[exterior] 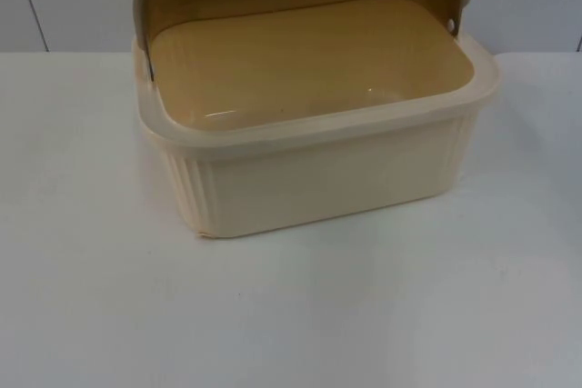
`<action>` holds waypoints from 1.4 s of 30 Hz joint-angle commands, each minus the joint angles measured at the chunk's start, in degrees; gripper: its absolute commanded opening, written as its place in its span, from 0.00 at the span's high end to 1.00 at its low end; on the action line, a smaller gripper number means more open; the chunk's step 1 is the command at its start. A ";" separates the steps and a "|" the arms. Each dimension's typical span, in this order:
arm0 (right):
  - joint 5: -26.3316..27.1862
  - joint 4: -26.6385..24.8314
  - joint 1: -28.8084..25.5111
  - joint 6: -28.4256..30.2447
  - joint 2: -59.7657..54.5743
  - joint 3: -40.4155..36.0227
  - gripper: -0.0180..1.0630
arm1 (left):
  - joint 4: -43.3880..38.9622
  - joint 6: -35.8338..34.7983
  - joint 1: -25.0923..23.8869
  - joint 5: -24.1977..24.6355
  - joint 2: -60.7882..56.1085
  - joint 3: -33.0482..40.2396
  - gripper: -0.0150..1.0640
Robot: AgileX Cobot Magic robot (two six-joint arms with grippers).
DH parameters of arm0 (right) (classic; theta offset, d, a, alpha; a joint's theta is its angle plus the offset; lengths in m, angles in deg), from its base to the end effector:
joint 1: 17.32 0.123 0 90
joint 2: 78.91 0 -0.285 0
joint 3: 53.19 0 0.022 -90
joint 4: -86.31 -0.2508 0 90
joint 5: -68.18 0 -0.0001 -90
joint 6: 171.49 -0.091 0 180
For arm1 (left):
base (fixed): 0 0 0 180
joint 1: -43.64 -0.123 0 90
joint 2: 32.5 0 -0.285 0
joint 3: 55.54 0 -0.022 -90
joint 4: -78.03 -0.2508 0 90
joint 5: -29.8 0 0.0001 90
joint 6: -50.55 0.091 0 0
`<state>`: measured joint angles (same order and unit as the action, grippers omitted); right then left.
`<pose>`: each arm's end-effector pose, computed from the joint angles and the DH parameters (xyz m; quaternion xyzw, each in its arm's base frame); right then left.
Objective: Open the box lid with the left hand, place the block into the box with the right hand, then close the box lid with the left hand.
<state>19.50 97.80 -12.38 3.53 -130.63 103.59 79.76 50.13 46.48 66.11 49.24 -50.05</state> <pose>0.1359 -0.0019 0.3840 -0.0224 0.8770 -0.0565 0.4767 0.2839 -0.0157 0.3888 0.0121 0.8809 -0.0271 0.4724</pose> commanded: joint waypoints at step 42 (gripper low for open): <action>28.20 -6.74 -14.36 -14.55 -34.90 -17.71 0.01 | -3.84 -0.50 2.46 -4.05 -22.62 12.20 0.03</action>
<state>43.89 90.70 -26.47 -9.31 -165.58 87.17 76.33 49.91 48.60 62.42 26.79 -38.08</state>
